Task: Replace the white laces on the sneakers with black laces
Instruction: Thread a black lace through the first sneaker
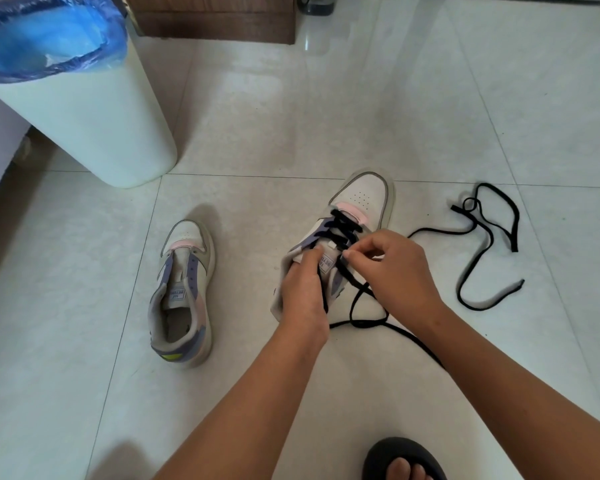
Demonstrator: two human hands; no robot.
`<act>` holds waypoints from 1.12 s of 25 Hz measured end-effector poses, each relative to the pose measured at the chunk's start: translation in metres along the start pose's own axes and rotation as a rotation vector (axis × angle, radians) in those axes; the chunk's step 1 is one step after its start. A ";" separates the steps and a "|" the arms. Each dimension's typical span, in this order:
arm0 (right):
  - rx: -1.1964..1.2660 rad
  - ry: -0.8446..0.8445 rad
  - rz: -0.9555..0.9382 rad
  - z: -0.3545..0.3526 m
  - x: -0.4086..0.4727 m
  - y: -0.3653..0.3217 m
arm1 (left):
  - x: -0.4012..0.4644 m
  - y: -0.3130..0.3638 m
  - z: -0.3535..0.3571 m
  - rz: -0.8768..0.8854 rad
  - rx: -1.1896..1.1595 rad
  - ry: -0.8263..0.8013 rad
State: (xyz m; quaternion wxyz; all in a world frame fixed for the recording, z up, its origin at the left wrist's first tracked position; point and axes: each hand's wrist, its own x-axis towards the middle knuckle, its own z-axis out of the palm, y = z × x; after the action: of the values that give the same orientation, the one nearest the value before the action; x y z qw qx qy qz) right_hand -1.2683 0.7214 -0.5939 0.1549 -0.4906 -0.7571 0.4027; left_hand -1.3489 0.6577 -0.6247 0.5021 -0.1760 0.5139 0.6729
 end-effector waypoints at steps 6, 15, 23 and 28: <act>-0.295 0.067 -0.184 0.005 0.002 0.001 | 0.006 -0.004 -0.004 0.012 -0.019 -0.025; 0.140 0.146 0.061 0.009 -0.001 0.003 | -0.008 0.003 0.003 0.026 -0.016 -0.074; -0.023 0.050 -0.268 0.002 0.009 0.016 | -0.017 0.008 0.000 0.097 0.151 -0.082; -0.169 0.040 -0.486 -0.012 0.024 0.020 | -0.011 0.015 -0.007 0.117 0.347 -0.133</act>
State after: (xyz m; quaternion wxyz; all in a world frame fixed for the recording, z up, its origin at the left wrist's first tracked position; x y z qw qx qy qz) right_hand -1.2600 0.7517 -0.6059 0.2207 -0.3133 -0.8804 0.2792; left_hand -1.3590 0.6468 -0.6108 0.5177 -0.0118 0.5973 0.6125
